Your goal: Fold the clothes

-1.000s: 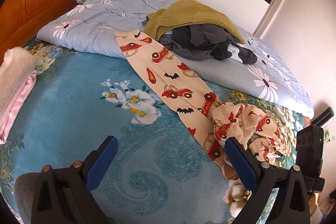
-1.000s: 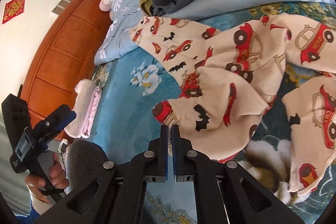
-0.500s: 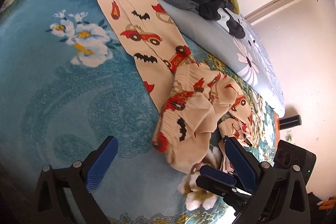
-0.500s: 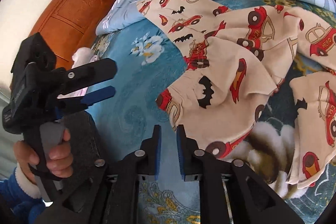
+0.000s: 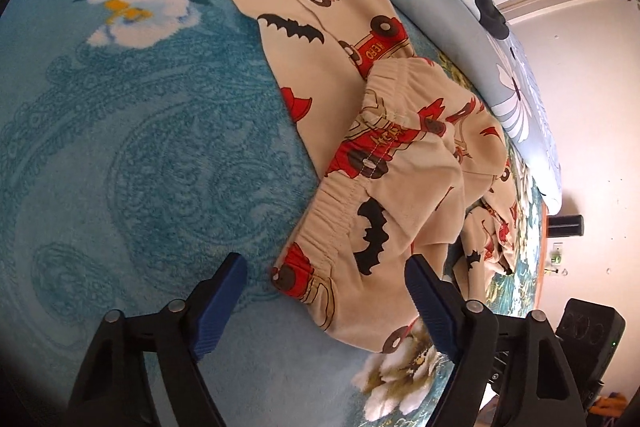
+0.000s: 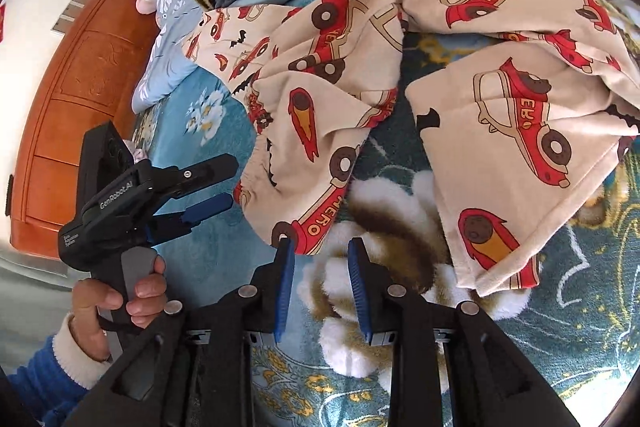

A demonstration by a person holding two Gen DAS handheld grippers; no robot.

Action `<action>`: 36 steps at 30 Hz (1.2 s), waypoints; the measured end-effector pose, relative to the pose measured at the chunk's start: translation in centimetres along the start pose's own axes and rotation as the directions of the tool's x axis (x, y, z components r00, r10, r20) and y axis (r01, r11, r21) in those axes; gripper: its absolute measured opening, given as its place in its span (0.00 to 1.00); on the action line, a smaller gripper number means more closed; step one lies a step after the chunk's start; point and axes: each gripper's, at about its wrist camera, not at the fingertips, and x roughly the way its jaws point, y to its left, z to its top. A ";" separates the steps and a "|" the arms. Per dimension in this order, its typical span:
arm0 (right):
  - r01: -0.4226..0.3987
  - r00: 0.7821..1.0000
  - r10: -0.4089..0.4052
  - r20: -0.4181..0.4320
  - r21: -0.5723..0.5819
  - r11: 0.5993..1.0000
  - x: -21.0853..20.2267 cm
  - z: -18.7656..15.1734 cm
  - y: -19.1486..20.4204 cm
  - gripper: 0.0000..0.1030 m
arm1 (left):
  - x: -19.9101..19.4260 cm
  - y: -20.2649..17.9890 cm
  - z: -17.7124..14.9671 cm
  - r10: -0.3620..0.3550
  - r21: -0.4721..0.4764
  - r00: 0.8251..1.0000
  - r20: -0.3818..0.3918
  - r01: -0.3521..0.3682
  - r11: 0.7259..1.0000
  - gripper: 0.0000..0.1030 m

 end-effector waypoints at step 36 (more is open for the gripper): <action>0.272 0.936 -0.347 -0.052 -0.517 0.812 8.6 15.8 14.5 0.51 | -6.9 -7.6 -5.1 -0.027 0.394 0.991 0.134 -0.028 0.919 0.09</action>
